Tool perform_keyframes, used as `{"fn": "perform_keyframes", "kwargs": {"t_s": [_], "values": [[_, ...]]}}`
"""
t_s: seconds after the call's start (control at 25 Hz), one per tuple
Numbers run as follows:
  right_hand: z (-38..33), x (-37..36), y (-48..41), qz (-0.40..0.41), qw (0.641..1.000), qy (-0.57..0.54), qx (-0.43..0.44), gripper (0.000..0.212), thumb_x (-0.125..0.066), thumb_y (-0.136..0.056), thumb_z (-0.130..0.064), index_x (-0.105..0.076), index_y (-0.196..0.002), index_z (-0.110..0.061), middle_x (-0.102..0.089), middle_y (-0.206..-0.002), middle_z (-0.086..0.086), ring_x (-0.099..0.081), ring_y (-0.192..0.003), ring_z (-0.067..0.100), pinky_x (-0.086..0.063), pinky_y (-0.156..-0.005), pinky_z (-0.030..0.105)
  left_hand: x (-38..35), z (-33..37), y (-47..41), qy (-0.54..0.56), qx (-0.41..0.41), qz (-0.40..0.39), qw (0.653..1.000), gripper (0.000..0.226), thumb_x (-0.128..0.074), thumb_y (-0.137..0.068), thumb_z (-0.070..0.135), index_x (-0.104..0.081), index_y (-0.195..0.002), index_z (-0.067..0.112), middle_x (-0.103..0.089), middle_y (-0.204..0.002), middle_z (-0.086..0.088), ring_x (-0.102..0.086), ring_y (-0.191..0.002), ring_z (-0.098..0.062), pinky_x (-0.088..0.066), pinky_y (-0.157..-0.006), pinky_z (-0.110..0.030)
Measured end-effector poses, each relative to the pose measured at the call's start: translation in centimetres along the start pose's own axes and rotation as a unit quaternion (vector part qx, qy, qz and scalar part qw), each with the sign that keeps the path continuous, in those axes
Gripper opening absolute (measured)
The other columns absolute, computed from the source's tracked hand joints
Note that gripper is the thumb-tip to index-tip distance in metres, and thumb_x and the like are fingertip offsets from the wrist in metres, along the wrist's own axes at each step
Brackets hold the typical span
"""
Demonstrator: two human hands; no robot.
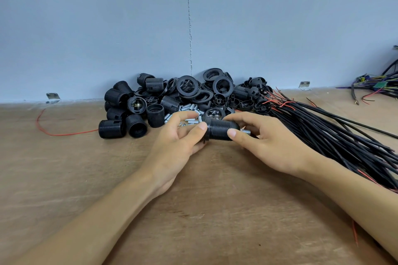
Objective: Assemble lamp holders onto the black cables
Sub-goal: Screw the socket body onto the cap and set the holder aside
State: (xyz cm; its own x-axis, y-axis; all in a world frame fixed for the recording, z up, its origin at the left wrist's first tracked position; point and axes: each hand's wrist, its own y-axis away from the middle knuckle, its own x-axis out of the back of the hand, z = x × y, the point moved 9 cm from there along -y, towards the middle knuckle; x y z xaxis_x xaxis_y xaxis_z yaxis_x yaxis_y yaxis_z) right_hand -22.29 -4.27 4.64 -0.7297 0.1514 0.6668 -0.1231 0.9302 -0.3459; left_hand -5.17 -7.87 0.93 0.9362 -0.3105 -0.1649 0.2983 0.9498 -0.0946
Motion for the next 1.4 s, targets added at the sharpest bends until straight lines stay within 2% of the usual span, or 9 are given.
{"fn": "perform_keyframes", "kwargs": {"t_s": [0.16,0.32,0.44,0.6,0.8,0.96,1.08,1.24,1.4], "values": [[-0.3,0.2,0.0,0.008,1.000,0.010,0.019,0.029,-0.065,-0.095,-0.032,-0.065,-0.124,-0.034,-0.068,-0.104,-0.027,-0.061,-0.098,-0.010,-0.040,-0.082,0.004,-0.2,-0.4,-0.2,0.006,0.014,-0.033,0.999,0.040,-0.061,-0.099,0.017,-0.058,-0.138,0.026,-0.075,-0.117,-0.007,-0.070,-0.115,-0.017,-0.056,-0.100,-0.034],[0.4,-0.5,0.0,-0.024,1.000,-0.011,-0.007,0.027,-0.055,-0.099,-0.039,-0.061,-0.124,-0.036,-0.069,-0.087,-0.023,-0.065,-0.085,-0.002,-0.043,-0.077,0.011,-0.1,-0.5,-0.2,0.013,0.023,-0.047,0.999,0.034,-0.063,-0.096,0.009,-0.070,-0.127,0.021,-0.071,-0.126,-0.010,-0.067,-0.120,-0.019,-0.049,-0.110,-0.042],[0.7,-1.0,-0.1,-0.042,0.998,-0.046,-0.022,0.023,-0.045,-0.102,-0.045,-0.060,-0.114,-0.032,-0.073,-0.078,-0.008,-0.065,-0.072,0.006,-0.045,-0.074,0.016,-0.1,-0.5,-0.1,0.028,0.018,-0.057,0.998,0.036,-0.066,-0.090,0.004,-0.073,-0.122,0.020,-0.069,-0.128,-0.017,-0.065,-0.123,-0.026,-0.047,-0.111,-0.045],[1.0,-1.2,-0.1,-0.078,0.992,-0.087,-0.041,0.044,-0.069,-0.082,-0.054,-0.055,-0.114,-0.029,-0.075,-0.092,-0.008,-0.067,-0.088,0.006,-0.049,-0.087,0.029,-0.4,-0.5,0.0,0.037,0.015,-0.065,0.997,0.038,-0.073,-0.083,0.009,-0.074,-0.120,0.019,-0.071,-0.125,-0.014,-0.065,-0.123,-0.024,-0.045,-0.113,-0.046],[1.3,-1.4,-0.2,-0.081,0.992,-0.090,-0.033,0.024,-0.072,-0.089,-0.038,-0.061,-0.106,-0.025,-0.073,-0.082,-0.007,-0.062,-0.076,0.006,-0.049,-0.081,0.033,-0.5,0.0,0.1,-0.023,-0.011,-0.082,0.996,0.051,-0.069,-0.082,0.007,-0.068,-0.129,0.027,-0.068,-0.133,0.006,-0.059,-0.129,-0.011,-0.040,-0.115,-0.040],[0.9,-0.9,-0.3,-0.069,0.984,-0.158,-0.040,0.042,-0.065,-0.085,-0.047,-0.059,-0.112,-0.015,-0.075,-0.083,0.005,-0.063,-0.071,0.013,-0.052,-0.078,0.030,-0.8,0.2,0.6,-0.089,-0.030,-0.061,0.994,0.053,-0.063,-0.092,-0.010,-0.073,-0.119,0.035,-0.063,-0.136,0.022,-0.057,-0.126,0.005,-0.040,-0.114,-0.028],[1.0,-0.8,-0.3,-0.067,0.984,-0.159,-0.046,0.039,-0.066,-0.087,-0.042,-0.059,-0.113,-0.013,-0.075,-0.083,0.006,-0.063,-0.070,0.014,-0.052,-0.077,0.028,-0.9,0.6,0.7,-0.100,-0.044,-0.037,0.993,0.057,-0.063,-0.091,-0.012,-0.070,-0.119,0.038,-0.069,-0.127,0.023,-0.060,-0.121,0.006,-0.047,-0.106,-0.019],[1.3,-1.2,-0.2,-0.070,0.990,-0.116,-0.047,0.024,-0.070,-0.091,-0.032,-0.059,-0.108,-0.019,-0.072,-0.080,-0.001,-0.063,-0.072,0.012,-0.053,-0.081,0.039,-0.5,0.6,0.7,-0.062,-0.035,-0.021,0.997,0.056,-0.072,-0.089,0.003,-0.058,-0.136,0.030,-0.072,-0.124,0.012,-0.064,-0.121,-0.004,-0.045,-0.110,-0.032],[1.4,-0.9,-0.2,-0.055,0.997,-0.045,-0.042,0.025,-0.071,-0.086,-0.045,-0.059,-0.101,-0.029,-0.069,-0.078,-0.008,-0.061,-0.076,0.008,-0.050,-0.084,0.040,-0.7,2.1,0.7,-0.038,-0.076,-0.028,0.996,0.044,-0.068,-0.083,0.025,-0.065,-0.127,0.022,-0.075,-0.119,0.007,-0.064,-0.122,-0.007,-0.040,-0.111,-0.036]]}}
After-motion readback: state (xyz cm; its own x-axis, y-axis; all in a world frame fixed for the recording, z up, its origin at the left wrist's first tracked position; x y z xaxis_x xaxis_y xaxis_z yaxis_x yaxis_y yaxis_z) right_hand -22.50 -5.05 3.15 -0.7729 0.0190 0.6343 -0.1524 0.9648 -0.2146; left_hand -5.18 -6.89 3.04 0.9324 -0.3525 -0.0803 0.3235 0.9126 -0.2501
